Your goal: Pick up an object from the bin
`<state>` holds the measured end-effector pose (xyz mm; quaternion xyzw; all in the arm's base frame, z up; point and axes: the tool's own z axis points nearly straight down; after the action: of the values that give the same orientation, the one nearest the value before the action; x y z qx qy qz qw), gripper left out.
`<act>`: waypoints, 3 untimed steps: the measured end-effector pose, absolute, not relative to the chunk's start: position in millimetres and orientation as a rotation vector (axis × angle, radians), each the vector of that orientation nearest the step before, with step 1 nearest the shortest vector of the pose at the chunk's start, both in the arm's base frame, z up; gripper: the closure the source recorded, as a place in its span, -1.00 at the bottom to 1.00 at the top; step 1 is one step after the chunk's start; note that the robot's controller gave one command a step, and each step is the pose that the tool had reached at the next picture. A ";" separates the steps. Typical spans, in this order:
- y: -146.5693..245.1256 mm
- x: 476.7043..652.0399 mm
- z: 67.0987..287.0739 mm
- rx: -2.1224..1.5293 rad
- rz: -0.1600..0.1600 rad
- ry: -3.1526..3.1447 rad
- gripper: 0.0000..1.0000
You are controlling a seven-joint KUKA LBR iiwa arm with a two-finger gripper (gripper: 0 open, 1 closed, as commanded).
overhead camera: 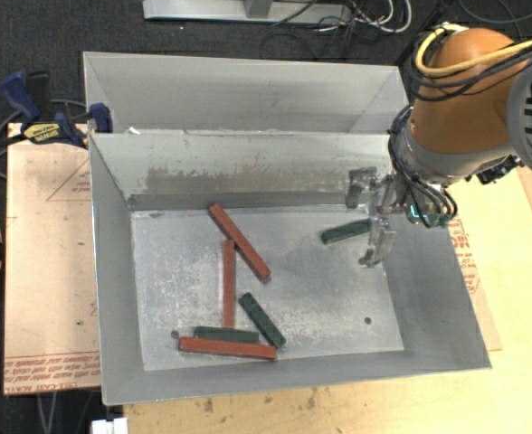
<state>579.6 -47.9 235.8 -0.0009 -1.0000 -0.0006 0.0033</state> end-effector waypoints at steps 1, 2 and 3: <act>-80.3 632.7 97.0 0.429 -0.002 -3.110 -1.00; -51.6 634.5 88.5 0.498 -0.003 -3.103 -1.00; -117.2 649.1 69.2 0.407 0.003 -3.120 -1.00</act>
Offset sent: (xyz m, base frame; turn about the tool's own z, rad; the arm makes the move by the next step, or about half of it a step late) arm 0.0536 -0.0327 -0.1348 -0.2780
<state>649.1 -117.2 69.2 0.1294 -0.9916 0.0011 -0.0024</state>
